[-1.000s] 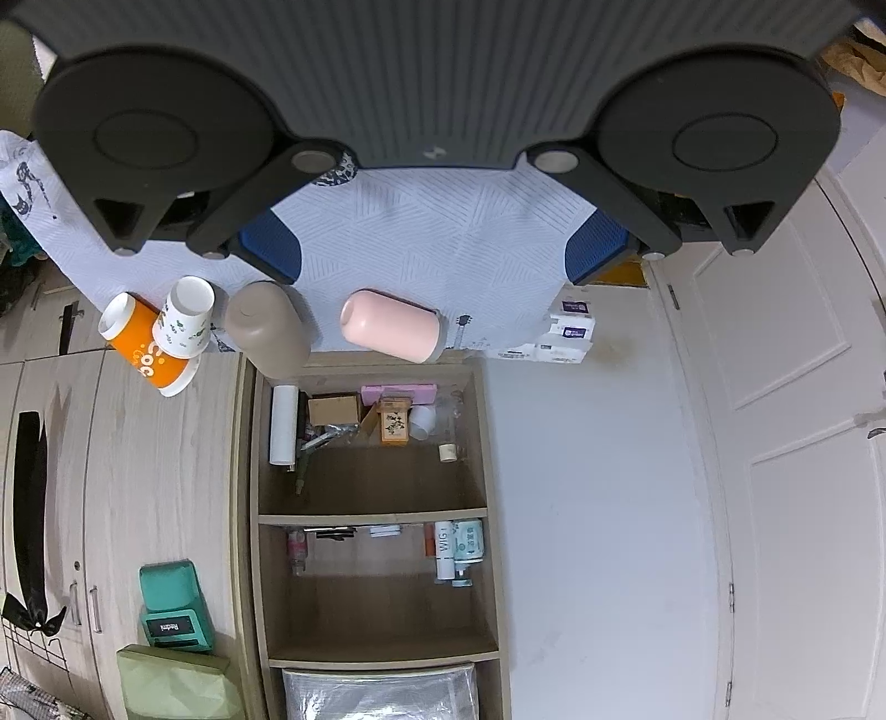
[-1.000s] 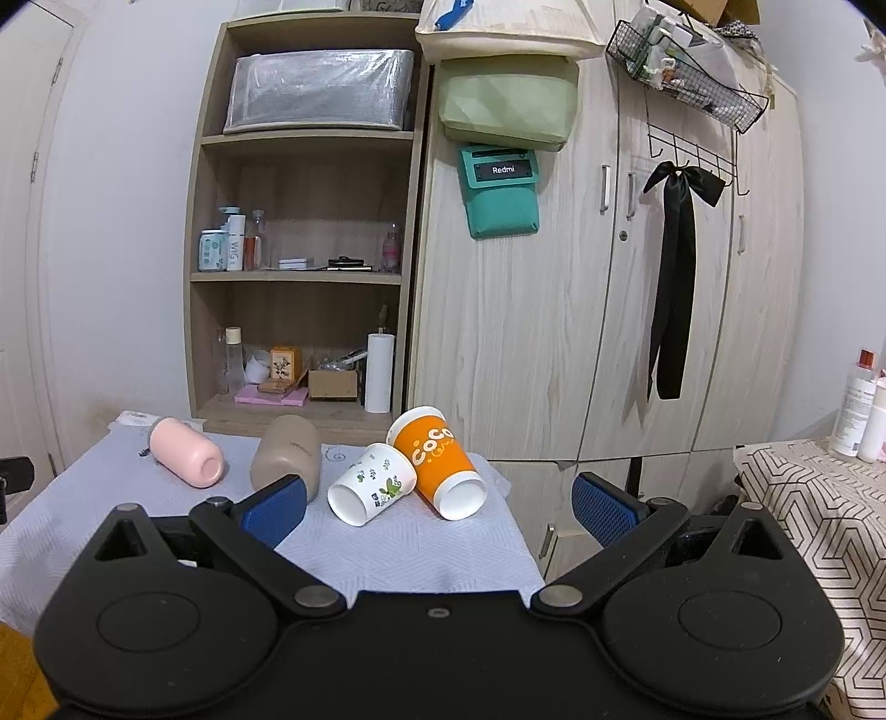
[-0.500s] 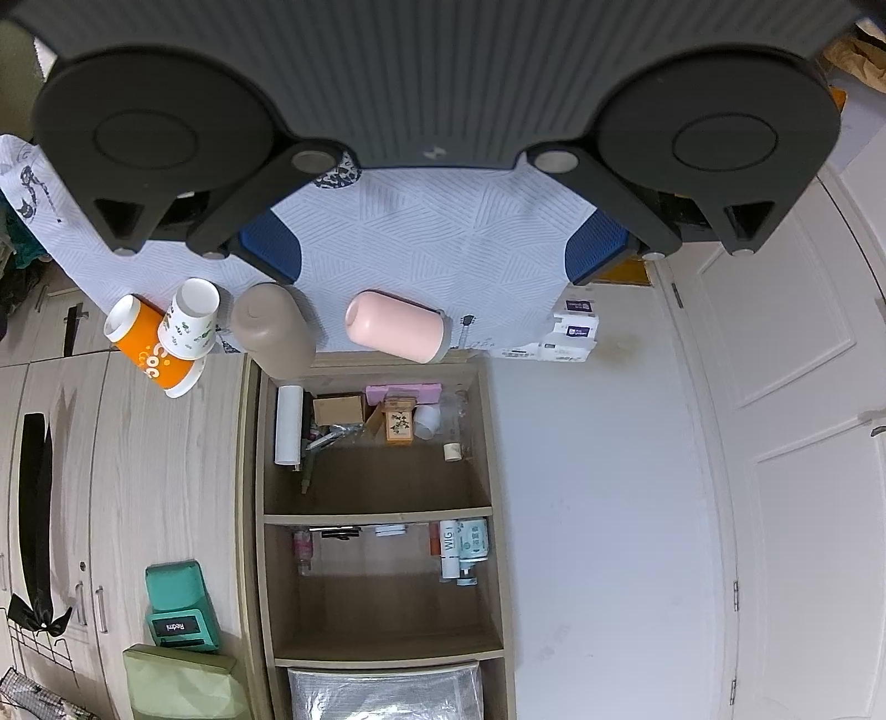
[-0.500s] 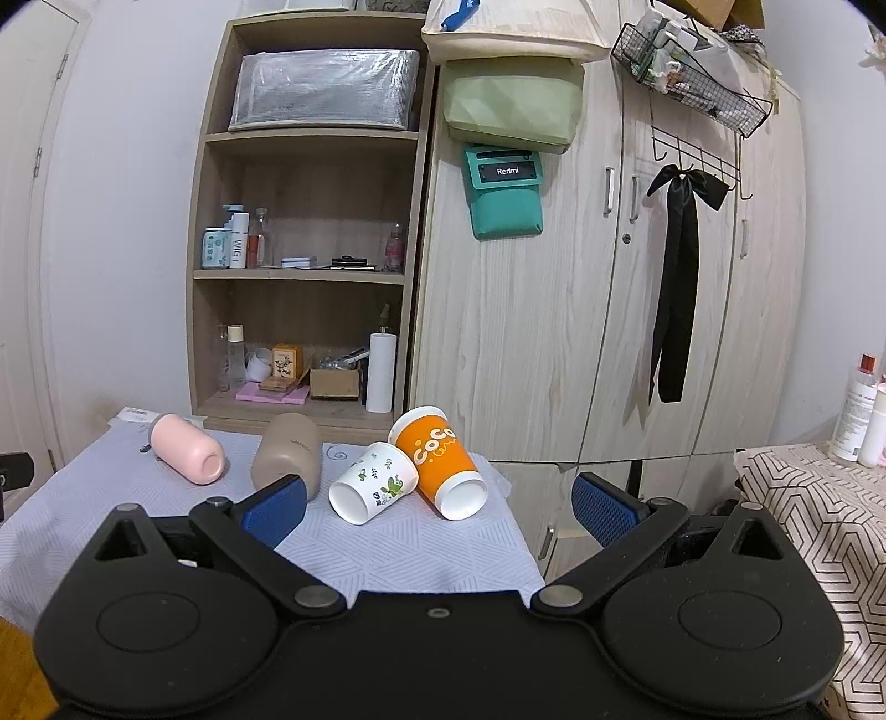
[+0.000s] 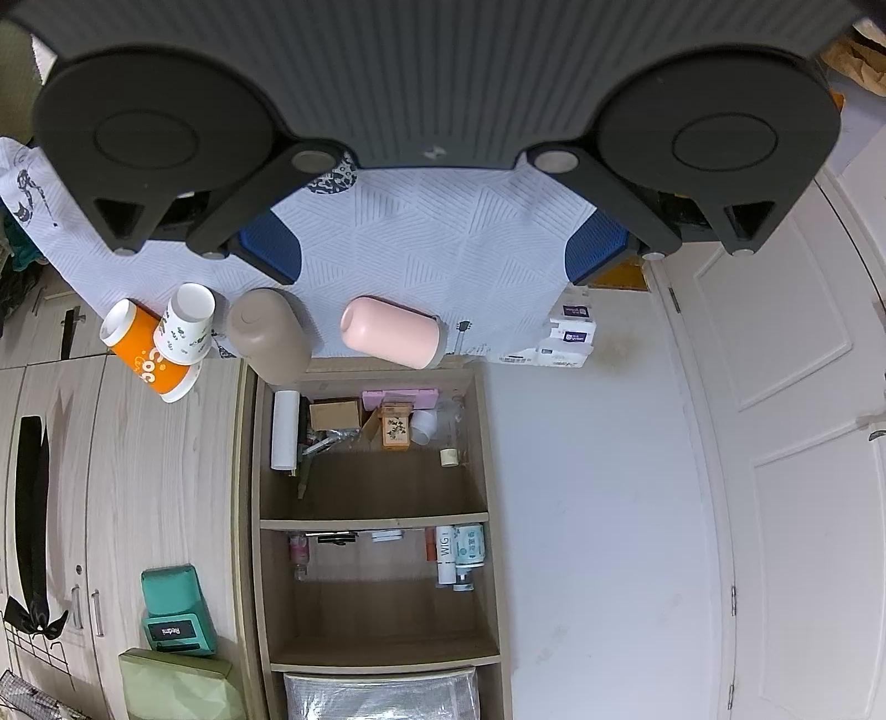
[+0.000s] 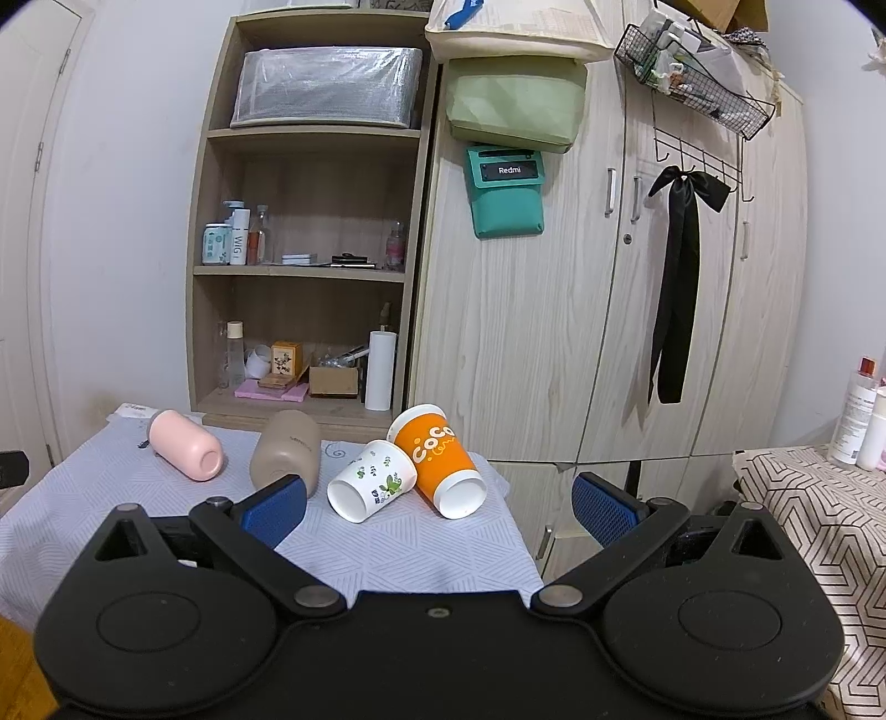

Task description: Flip cup upright

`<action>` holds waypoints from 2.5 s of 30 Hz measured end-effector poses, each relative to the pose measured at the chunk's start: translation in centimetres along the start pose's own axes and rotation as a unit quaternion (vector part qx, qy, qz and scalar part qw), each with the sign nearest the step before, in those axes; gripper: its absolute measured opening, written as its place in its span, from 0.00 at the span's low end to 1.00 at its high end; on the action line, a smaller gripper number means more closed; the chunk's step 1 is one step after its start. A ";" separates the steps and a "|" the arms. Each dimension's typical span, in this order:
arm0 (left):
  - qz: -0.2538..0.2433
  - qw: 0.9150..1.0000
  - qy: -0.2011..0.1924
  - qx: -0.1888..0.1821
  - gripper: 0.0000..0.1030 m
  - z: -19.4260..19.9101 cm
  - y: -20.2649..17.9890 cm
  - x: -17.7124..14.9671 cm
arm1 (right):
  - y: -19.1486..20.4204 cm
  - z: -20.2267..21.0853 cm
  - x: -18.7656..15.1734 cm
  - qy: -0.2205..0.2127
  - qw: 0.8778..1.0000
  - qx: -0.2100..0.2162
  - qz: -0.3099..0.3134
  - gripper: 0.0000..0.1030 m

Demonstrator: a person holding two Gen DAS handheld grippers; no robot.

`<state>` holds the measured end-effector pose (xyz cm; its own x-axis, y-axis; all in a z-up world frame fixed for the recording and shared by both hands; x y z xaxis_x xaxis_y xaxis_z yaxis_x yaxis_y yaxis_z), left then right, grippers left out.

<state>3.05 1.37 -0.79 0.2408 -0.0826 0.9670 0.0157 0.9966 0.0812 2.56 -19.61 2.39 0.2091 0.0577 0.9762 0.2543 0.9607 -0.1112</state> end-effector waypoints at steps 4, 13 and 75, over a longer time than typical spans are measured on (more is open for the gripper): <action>-0.001 1.000 0.000 0.000 1.00 0.0 0.0 0.0 | 0.1 0.0 -0.1 0.001 1.000 0.001 0.002 1.00; -0.003 1.000 -0.004 0.003 1.00 0.1 0.2 0.0 | 0.3 -0.2 -0.2 0.002 1.000 0.002 0.004 1.00; 0.120 0.959 0.191 -0.173 0.99 -25.0 -4.9 -0.7 | 0.4 -29.8 -9.3 0.263 0.895 0.162 -0.322 0.65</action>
<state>27.06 -3.30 -7.90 0.6147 0.0909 0.7835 0.2198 0.9342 -0.2809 28.85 -27.85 -12.26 0.5554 -0.5896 0.5864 0.2123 0.7824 0.5855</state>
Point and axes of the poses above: each gripper's, at about its wrist camera, not at the fingertips, and z roughly against the way its jaws point, y to its left, x to its top, the point moved 4 cm from there along -z, roughly the way its jaws point, and after that the axes turned 8 degrees about -y, right-handed, at the moved point
